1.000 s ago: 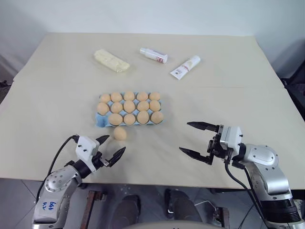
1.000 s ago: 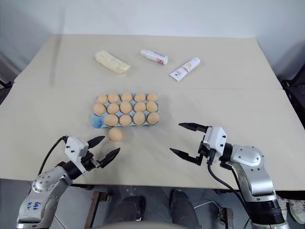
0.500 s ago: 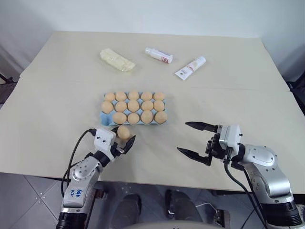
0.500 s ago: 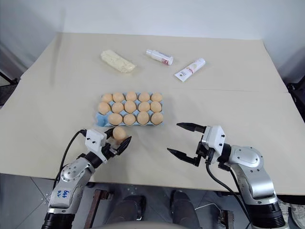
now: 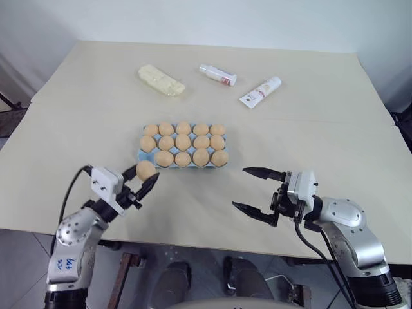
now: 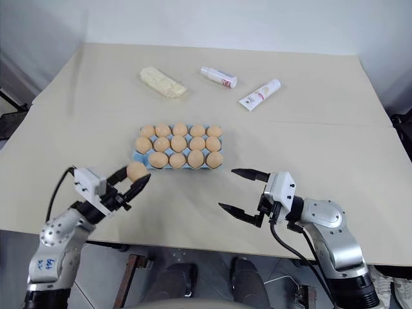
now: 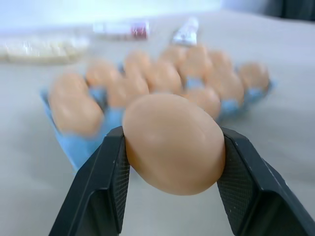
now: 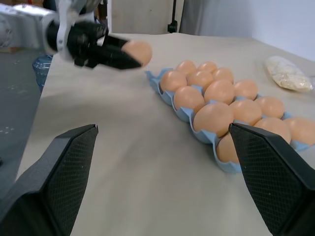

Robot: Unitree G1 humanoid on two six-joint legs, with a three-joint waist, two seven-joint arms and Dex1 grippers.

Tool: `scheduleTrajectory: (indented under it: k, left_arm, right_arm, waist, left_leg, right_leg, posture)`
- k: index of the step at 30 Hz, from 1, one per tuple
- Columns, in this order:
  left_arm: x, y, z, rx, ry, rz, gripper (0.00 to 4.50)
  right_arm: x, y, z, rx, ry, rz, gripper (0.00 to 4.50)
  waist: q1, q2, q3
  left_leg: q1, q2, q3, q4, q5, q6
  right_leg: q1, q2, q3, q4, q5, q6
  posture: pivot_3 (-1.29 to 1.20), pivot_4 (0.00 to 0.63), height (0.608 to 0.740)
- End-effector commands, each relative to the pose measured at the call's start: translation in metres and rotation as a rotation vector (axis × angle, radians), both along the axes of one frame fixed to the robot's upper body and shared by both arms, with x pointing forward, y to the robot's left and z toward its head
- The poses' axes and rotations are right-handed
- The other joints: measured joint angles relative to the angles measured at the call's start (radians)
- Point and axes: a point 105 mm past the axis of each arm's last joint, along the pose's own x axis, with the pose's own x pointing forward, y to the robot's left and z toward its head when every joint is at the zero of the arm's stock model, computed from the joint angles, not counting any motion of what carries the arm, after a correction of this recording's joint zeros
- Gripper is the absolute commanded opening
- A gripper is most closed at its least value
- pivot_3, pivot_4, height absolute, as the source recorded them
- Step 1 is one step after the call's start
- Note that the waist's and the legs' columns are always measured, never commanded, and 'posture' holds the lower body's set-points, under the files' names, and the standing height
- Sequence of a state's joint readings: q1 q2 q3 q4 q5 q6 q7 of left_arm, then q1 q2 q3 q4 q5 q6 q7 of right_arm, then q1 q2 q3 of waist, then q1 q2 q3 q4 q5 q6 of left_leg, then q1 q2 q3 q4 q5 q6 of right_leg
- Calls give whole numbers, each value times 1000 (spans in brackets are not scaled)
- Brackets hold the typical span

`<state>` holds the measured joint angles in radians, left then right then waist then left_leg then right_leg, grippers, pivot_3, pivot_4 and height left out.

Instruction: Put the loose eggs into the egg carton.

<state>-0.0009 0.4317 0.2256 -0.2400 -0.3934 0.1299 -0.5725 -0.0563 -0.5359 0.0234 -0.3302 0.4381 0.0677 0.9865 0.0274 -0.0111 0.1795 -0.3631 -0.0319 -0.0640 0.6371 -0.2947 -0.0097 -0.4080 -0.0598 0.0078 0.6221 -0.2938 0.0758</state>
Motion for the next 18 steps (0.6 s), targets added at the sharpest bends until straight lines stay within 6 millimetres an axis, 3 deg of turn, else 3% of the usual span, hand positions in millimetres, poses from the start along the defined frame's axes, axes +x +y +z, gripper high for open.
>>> scheduleTrajectory:
  k: [1,5,12,18]
  left_arm:
    - [16,14,7,-4,-26,56,2216]
    - [32,17,3,12,-12,64,2216]
    - [36,19,7,23,-32,34,4369]
    - [7,43,6,113,-13,14,4442]
  right_arm:
    - [1,3,7,20,-30,-4,4500]
    - [2,6,8,26,-35,-6,4500]
    - [2,6,12,37,-48,-18,4500]
    - [-2,7,12,42,-38,-8,4500]
  waist:
    - [-2,0,0]
    - [-8,0,0]
    - [-6,0,0]
    - [-18,0,0]
  left_leg:
    - [0,0,0,0,0,0]
    - [-5,0,0,0,0,0]
    - [-5,0,0,0,0,-1]
    - [-5,0,0,-1,-1,-1]
  right_leg:
    - [0,0,0,0,0,0]
    - [-5,1,0,0,0,1]
    - [-5,1,-1,0,0,1]
    - [-5,1,0,0,0,1]
  posture:
    - [0,150,740]
    - [0,150,740]
    - [0,150,740]
    - [0,150,740]
